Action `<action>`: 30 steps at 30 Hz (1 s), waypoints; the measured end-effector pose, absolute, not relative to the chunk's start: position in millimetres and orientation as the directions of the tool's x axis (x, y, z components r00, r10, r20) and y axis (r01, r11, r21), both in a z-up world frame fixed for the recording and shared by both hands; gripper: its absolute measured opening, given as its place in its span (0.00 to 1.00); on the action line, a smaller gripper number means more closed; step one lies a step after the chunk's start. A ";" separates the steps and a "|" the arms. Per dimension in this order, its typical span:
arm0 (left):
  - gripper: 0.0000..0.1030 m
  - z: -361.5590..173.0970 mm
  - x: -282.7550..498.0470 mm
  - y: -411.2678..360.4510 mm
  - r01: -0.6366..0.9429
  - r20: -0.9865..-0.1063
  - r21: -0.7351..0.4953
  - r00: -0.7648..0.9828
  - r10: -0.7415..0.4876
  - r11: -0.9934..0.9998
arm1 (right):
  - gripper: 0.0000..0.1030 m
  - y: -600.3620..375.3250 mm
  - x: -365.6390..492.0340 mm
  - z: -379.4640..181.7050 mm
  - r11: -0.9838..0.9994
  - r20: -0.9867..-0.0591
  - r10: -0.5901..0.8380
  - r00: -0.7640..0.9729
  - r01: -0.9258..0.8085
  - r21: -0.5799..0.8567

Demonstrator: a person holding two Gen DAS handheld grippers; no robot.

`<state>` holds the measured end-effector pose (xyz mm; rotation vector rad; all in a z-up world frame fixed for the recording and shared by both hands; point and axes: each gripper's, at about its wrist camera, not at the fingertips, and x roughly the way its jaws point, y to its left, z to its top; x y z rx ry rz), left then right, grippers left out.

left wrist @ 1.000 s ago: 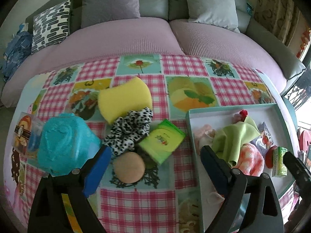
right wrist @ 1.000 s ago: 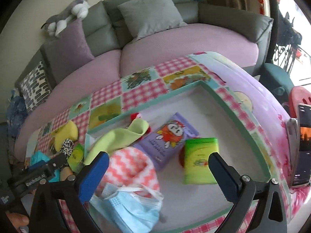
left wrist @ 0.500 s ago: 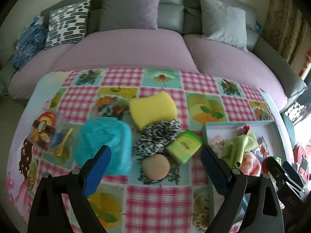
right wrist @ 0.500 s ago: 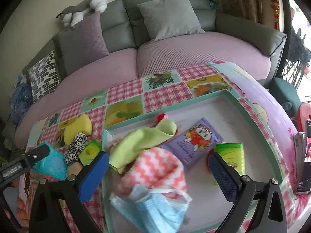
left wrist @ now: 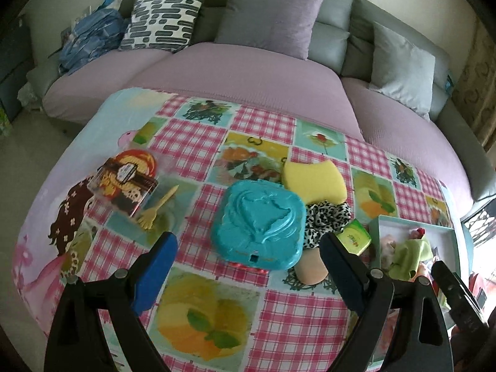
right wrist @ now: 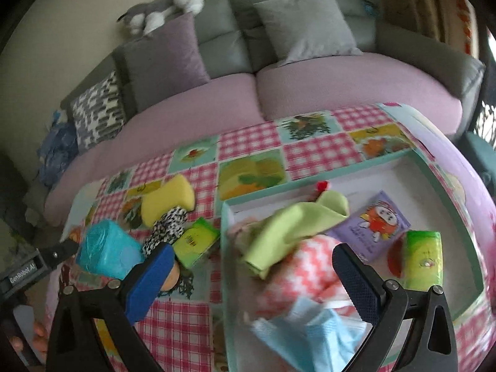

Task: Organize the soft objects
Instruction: 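Move both open tools back from the tray toward the remaining items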

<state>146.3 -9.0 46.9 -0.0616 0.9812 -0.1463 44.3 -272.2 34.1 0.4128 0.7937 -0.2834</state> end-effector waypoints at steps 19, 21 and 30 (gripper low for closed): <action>0.93 13.0 133.4 -26.8 0.165 -0.871 -0.151 0.444 -0.211 0.975 | 0.99 -223.4 100.4 33.9 0.944 -0.838 -0.094 0.537 0.314 0.096; 0.93 8.8 132.3 -34.5 0.178 -0.880 -0.138 0.429 -0.203 0.974 | 0.98 -223.2 103.6 33.8 0.947 -0.841 -0.085 0.534 0.307 0.098; 0.93 -13.3 129.7 -64.5 0.172 -0.915 -0.117 0.365 -0.173 0.978 | 0.94 -230.3 110.3 19.9 0.944 -0.859 -0.054 0.509 0.307 0.122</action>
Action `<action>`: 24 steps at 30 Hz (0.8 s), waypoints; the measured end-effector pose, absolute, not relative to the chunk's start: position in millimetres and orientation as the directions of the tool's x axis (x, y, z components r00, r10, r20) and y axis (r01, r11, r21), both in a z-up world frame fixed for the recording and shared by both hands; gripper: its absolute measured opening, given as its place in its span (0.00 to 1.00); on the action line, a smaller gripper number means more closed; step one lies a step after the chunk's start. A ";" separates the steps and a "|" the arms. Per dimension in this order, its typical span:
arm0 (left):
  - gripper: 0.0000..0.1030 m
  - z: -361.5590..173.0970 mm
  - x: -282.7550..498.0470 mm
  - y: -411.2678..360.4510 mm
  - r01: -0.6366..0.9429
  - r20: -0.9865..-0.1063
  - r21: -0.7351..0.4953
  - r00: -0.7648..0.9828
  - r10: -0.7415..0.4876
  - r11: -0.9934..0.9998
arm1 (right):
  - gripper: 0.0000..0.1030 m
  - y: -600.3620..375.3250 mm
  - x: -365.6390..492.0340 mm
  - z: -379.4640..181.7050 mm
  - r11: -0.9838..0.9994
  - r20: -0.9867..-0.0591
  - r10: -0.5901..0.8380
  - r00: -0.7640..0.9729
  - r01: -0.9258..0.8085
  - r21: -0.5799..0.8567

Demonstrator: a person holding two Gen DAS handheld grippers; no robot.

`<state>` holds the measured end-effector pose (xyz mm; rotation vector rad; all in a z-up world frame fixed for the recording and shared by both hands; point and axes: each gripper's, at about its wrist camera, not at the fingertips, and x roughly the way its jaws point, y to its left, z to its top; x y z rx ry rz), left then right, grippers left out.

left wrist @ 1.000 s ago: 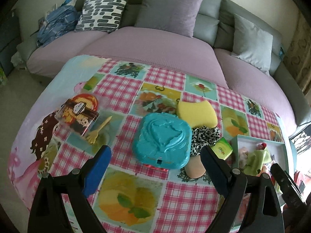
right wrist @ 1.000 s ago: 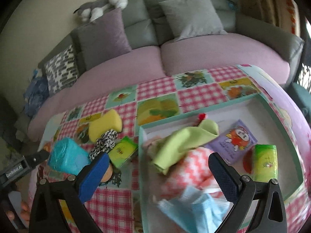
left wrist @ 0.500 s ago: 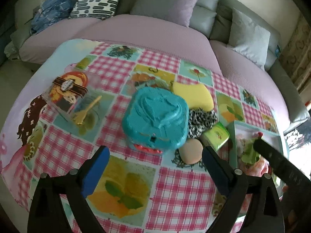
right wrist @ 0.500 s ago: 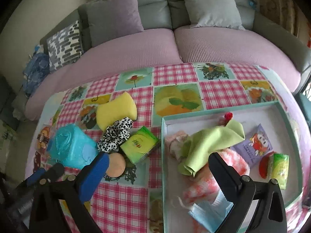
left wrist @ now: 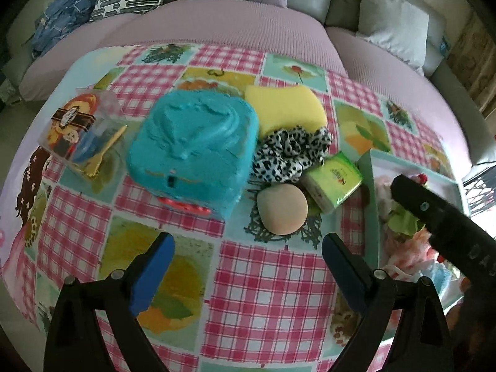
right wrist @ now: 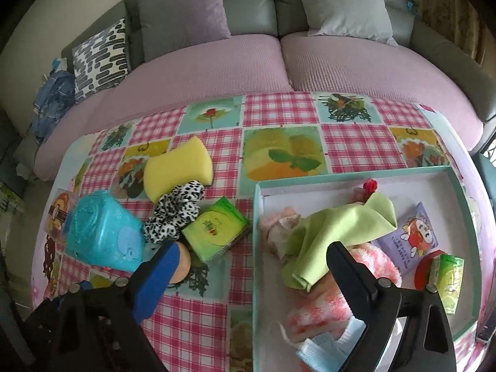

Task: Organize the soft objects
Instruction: 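Move both open tools back from the tray toward the remaining items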

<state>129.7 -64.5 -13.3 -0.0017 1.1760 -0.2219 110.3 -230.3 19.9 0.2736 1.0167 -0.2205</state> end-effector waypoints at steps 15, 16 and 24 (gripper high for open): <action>0.80 -40.6 145.9 -88.7 0.122 -0.925 -0.182 0.316 -0.212 0.976 | 0.83 -253.9 101.6 7.1 0.929 -0.870 -0.019 0.493 0.330 0.167; 0.79 -41.4 147.2 -89.7 0.122 -0.925 -0.181 0.317 -0.211 0.976 | 0.83 -254.7 101.4 6.4 0.927 -0.870 -0.014 0.493 0.332 0.173; 0.73 -52.6 158.8 -98.2 0.114 -0.930 -0.161 0.316 -0.189 0.980 | 0.82 -262.5 97.8 6.7 0.913 -0.859 0.008 0.512 0.346 0.215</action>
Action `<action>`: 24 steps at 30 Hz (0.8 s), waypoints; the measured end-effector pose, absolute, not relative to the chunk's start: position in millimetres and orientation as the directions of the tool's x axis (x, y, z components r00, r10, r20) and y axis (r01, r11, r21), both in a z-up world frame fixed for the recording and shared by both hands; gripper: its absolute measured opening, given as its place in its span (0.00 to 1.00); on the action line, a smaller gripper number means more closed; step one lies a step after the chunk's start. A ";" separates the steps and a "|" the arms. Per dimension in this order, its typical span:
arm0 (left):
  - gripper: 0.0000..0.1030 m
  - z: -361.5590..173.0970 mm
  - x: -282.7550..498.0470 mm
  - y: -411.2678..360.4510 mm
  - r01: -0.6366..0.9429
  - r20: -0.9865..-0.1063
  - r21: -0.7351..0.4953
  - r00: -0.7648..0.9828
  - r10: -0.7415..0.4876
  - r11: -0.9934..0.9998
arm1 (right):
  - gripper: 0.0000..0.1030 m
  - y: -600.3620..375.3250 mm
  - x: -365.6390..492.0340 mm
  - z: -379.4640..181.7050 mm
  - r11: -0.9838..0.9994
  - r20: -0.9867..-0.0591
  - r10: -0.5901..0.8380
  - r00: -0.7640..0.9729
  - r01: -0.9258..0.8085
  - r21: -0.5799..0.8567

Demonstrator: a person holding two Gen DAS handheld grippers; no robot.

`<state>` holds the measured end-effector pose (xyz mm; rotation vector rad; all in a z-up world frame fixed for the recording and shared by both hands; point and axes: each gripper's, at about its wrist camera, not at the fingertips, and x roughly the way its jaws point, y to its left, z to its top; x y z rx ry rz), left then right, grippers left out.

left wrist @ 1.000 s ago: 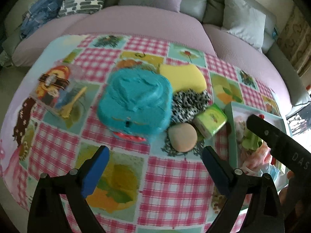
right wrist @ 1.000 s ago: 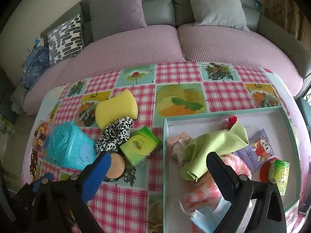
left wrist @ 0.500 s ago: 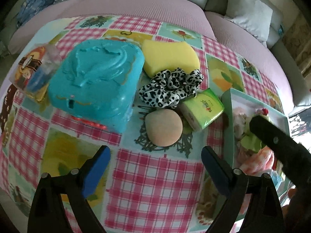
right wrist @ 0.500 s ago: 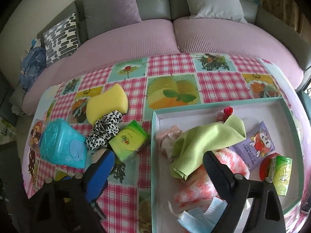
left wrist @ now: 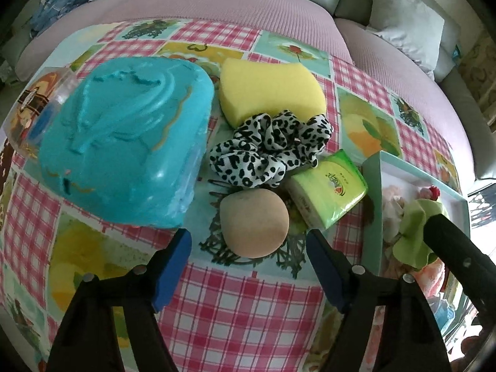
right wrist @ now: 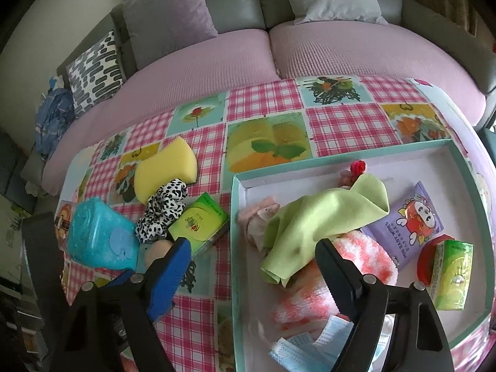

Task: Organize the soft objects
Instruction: 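Move both open tools back from the tray toward the remaining items, then grasp the beige round sponge with the left tool while the right tool grasps the green tissue pack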

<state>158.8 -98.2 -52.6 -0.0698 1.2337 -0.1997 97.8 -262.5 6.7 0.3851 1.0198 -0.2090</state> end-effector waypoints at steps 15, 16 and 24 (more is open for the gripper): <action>0.47 -62.5 174.2 -114.2 0.140 -0.934 -0.082 0.336 -0.125 0.987 | 0.81 -265.5 96.1 5.5 0.908 -0.860 0.013 0.511 0.354 0.224; 0.46 -62.4 174.6 -114.0 0.141 -0.933 -0.085 0.336 -0.129 0.986 | 0.81 -265.5 96.2 5.3 0.908 -0.860 0.012 0.510 0.354 0.223; 0.43 -55.8 165.1 -101.6 0.131 -0.928 -0.143 0.327 -0.179 0.981 | 0.81 -264.9 97.4 3.9 0.910 -0.863 0.010 0.505 0.353 0.217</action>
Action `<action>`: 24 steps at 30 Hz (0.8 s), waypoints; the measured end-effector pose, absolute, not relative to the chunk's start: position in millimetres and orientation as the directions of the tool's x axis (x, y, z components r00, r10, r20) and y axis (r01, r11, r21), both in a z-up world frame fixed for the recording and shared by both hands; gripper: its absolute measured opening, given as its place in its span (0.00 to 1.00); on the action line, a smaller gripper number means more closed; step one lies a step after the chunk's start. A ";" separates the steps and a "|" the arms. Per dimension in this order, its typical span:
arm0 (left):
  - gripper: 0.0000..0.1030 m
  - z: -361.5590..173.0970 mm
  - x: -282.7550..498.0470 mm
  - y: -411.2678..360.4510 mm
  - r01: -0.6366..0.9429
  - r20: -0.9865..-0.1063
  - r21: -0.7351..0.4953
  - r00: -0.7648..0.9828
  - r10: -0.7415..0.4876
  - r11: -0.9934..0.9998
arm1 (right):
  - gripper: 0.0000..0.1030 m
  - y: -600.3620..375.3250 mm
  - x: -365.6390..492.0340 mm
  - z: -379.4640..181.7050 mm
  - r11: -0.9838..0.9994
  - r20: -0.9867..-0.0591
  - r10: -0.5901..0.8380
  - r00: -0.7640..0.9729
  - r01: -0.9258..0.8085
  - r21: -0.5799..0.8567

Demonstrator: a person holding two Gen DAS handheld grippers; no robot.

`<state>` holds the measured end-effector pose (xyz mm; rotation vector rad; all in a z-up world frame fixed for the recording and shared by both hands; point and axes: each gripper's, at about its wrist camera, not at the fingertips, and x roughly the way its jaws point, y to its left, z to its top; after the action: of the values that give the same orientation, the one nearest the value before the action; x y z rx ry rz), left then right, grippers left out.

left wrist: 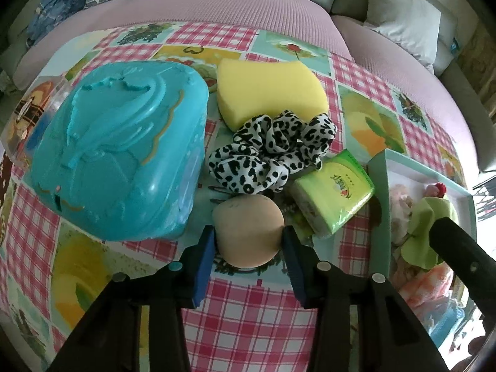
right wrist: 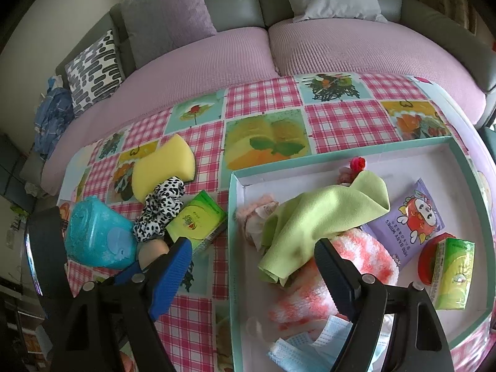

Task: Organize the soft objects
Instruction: 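Grasp the beige round sponge with the left tool while the right tool grasps the green tissue pack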

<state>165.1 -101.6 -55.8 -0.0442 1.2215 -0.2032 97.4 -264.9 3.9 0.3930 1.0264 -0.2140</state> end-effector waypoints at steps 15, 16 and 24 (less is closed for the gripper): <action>0.43 -48.2 138.6 -82.4 0.114 -0.919 -0.196 0.326 -0.223 0.974 | 0.73 -250.0 101.6 11.4 0.931 -0.840 0.069 0.538 0.268 0.248; 0.43 -47.3 137.1 -79.6 0.110 -0.917 -0.205 0.326 -0.230 0.973 | 0.73 -249.0 102.0 11.5 0.932 -0.841 0.072 0.536 0.264 0.247; 0.43 -37.3 127.7 -53.9 0.066 -0.907 -0.231 0.346 -0.239 0.971 | 0.69 -239.6 115.5 9.3 0.940 -0.835 0.141 0.532 0.194 0.282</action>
<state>127.7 -53.9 -37.3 -0.1634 1.2029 -0.1990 115.5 -239.6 9.3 0.3636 1.0160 -0.0326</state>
